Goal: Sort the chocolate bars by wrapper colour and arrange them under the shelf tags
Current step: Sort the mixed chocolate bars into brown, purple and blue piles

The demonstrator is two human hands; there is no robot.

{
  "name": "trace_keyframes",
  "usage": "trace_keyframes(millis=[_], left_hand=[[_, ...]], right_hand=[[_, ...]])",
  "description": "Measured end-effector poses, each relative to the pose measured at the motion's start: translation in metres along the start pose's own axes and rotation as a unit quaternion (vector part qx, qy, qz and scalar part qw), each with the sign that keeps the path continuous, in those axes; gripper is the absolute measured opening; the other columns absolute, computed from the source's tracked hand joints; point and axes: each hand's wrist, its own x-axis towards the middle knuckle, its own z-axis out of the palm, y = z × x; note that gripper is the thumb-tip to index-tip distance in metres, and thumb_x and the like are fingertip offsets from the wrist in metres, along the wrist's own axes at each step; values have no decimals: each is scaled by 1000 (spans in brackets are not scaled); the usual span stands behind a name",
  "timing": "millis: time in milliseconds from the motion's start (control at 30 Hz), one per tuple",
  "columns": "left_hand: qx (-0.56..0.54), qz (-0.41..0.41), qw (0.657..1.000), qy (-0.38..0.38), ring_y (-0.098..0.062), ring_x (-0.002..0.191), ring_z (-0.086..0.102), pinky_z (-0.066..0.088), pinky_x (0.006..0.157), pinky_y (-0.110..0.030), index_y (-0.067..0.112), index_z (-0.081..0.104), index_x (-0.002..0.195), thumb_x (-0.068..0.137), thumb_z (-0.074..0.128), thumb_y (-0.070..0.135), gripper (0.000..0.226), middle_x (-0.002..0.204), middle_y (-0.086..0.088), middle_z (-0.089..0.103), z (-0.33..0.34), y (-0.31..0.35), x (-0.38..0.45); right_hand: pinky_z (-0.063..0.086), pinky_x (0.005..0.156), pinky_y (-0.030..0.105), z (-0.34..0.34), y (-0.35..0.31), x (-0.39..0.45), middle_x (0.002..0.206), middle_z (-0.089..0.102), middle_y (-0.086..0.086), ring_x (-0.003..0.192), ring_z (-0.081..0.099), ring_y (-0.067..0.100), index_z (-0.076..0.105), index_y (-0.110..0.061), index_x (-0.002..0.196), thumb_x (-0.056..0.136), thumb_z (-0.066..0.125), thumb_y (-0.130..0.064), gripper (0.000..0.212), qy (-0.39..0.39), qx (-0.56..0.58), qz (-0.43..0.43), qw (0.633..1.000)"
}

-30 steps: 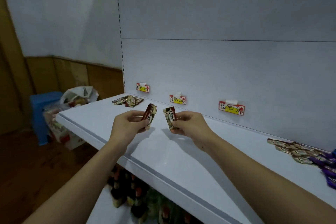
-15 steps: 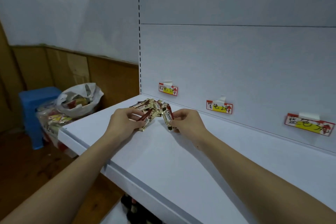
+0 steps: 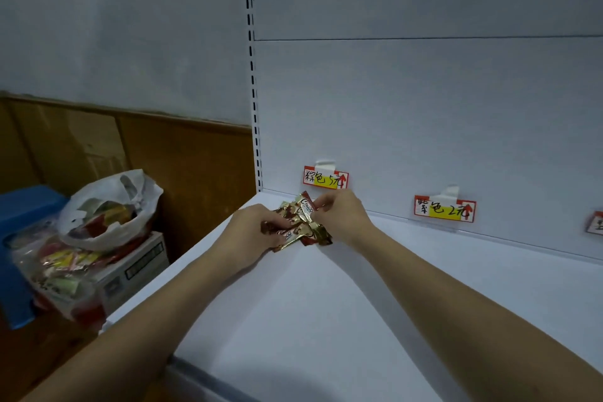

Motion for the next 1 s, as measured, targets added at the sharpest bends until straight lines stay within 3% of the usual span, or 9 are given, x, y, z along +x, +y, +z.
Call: trace_keyframes(millis=[133, 267, 400, 533, 700, 833, 1000], left_hand=[[4, 34, 999, -29, -11, 91, 54, 38, 73, -14, 24, 74, 110, 83, 74, 16, 28, 103, 3, 63, -4, -8, 7], [28, 39, 999, -23, -14, 99, 52, 45, 85, -32, 28, 71, 115, 86, 71, 24, 29, 107, 3, 64, -6, -8, 7], [4, 23, 999, 29, -15, 105, 49, 40, 84, -31, 32, 72, 111, 90, 66, 30, 22, 109, 7, 64, -1, 10, -2], [36, 8, 999, 40, -17, 105, 52, 47, 89, -38, 36, 69, 114, 95, 54, 38, 24, 114, 5, 64, 16, 59, -9], [116, 35, 993, 11, -17, 119, 50, 42, 98, -38, 36, 61, 125, 95, 44, 53, 38, 128, 7, 60, 59, 139, -14], [141, 29, 989, -40, -18, 128, 43, 35, 101, -40, 38, 55, 131, 94, 37, 62, 48, 137, 6, 53, 106, 210, -19], [96, 31, 992, -80, -16, 124, 49, 38, 102, -42, 38, 57, 128, 91, 38, 66, 50, 135, 7, 55, 164, 289, -18]], right_hand=[[49, 78, 26, 5, 0, 1, 93, 65, 0, 93, 62, 18, 73, -11, 102, 86, 70, -14, 16, 8, -56, -21, 998], [44, 79, 24, -3, 0, -3, 103, 66, 2, 94, 59, 16, 72, -13, 109, 91, 64, -20, 21, 32, -65, -43, 996], [39, 74, 20, -25, 7, -20, 103, 68, -2, 91, 58, 11, 72, -14, 106, 94, 57, -18, 19, 31, -54, -57, 996], [40, 64, 13, -66, 22, -48, 96, 69, -7, 84, 60, 8, 70, -19, 98, 94, 54, -22, 17, 8, -90, -79, 993], [50, 81, 31, -139, 59, -95, 105, 66, -9, 90, 58, 10, 68, -24, 105, 96, 49, -34, 23, -10, -185, -97, 978], [45, 89, 33, -209, 101, -132, 122, 61, -9, 111, 52, 12, 61, -29, 121, 98, 43, -46, 34, -25, -282, -82, 956], [47, 89, 35, -292, 148, -169, 121, 60, -10, 110, 51, 9, 61, -32, 119, 97, 40, -50, 35, -4, -320, -61, 946]])
